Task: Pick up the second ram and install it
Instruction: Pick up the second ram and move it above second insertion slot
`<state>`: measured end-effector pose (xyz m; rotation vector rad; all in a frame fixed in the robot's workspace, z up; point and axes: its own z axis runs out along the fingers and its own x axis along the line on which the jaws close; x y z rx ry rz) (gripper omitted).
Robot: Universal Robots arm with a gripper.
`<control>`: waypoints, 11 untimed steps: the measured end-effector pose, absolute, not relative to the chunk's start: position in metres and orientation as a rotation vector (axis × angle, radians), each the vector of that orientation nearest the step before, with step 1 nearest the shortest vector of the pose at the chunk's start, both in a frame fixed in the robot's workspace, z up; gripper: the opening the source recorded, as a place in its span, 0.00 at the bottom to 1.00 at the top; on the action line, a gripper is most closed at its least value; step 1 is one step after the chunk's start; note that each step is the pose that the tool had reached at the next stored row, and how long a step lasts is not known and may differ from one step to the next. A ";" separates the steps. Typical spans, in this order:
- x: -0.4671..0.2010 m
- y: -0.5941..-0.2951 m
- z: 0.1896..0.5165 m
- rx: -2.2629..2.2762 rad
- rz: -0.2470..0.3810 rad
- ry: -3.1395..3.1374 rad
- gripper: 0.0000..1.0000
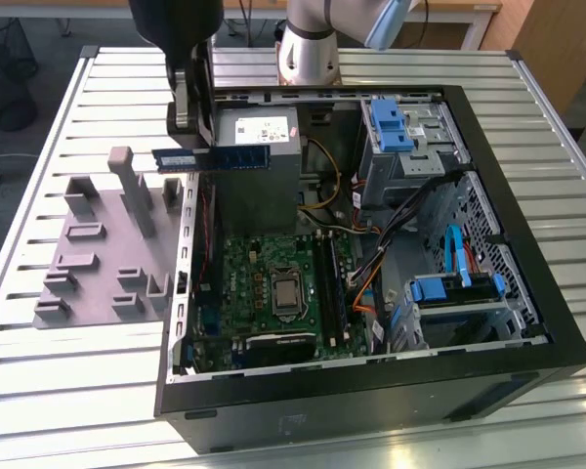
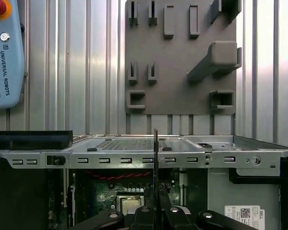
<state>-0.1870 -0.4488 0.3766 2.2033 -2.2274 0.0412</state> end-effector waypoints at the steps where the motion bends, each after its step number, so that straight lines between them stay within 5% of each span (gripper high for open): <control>1: -0.185 -0.449 0.377 2.203 0.041 -2.227 0.14; 11: -0.165 -0.449 0.377 2.203 0.041 -2.228 0.14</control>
